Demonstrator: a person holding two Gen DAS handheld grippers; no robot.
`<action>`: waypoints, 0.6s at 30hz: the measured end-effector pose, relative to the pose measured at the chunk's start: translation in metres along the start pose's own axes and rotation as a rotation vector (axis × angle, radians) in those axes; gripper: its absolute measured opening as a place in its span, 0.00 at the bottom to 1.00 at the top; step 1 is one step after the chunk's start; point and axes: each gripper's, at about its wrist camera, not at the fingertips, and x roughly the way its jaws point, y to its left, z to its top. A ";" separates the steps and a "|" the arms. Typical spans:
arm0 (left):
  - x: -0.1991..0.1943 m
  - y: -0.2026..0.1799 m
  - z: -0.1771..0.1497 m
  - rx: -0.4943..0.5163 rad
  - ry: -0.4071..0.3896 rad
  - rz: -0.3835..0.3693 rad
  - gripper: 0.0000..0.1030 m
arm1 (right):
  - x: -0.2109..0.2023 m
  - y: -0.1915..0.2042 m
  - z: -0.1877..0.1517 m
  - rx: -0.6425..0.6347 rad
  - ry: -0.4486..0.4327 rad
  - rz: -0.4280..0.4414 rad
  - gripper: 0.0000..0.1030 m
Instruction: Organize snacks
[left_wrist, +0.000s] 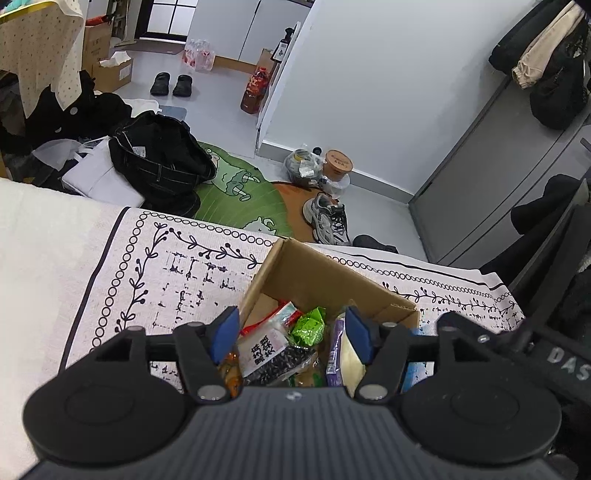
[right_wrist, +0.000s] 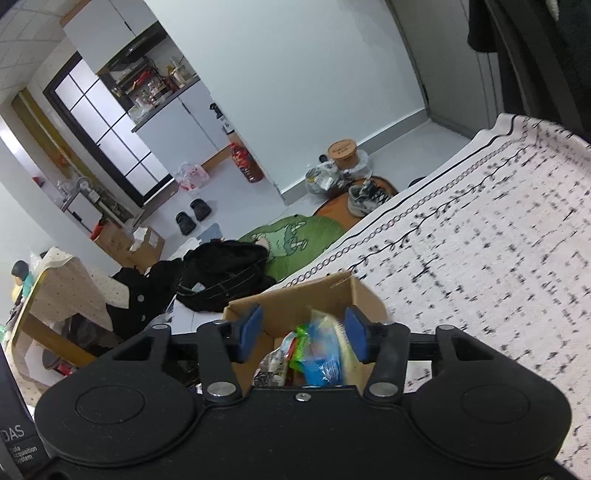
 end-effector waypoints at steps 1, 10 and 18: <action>-0.001 0.000 0.000 0.001 0.002 0.003 0.64 | -0.002 -0.002 0.000 0.005 0.001 -0.009 0.49; -0.013 -0.015 0.000 0.048 0.015 0.007 0.77 | -0.033 -0.032 0.001 0.019 -0.009 -0.097 0.50; -0.029 -0.043 -0.008 0.132 0.031 -0.009 0.82 | -0.063 -0.056 0.002 0.042 -0.022 -0.147 0.54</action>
